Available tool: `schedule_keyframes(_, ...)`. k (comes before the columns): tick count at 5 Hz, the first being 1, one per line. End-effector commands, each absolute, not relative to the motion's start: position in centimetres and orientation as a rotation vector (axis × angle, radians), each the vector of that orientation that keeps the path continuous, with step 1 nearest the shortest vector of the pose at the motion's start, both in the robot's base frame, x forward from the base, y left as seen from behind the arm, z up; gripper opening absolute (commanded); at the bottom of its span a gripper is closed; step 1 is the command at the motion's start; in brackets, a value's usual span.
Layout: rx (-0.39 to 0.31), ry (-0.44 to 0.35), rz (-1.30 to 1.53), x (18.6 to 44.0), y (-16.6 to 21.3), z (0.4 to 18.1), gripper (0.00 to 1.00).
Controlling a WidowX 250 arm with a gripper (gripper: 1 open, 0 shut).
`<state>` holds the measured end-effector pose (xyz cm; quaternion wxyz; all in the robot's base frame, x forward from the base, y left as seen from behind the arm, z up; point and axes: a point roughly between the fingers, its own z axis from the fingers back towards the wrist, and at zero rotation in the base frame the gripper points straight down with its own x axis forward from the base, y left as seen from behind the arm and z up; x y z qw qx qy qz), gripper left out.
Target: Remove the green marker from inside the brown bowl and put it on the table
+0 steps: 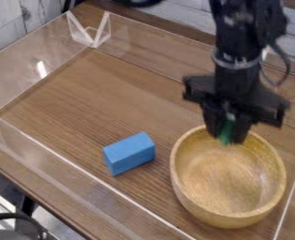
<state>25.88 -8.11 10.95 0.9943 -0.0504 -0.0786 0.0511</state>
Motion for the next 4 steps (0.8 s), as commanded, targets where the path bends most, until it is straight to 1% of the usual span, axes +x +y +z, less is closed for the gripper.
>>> schedule_keyframes(1, -0.092, -0.260, 0.112, 28.0, -5.6, 15.7, 0.00)
schedule_keyframes(2, -0.061, -0.281, 0.087, 29.7, -2.4, 17.2, 0.00)
schedule_keyframes(3, -0.034, -0.285, 0.073, 30.8, 0.0, 17.5, 0.00)
schedule_keyframes(4, 0.002, -0.291, 0.047, 31.0, -0.3, 17.3, 0.00)
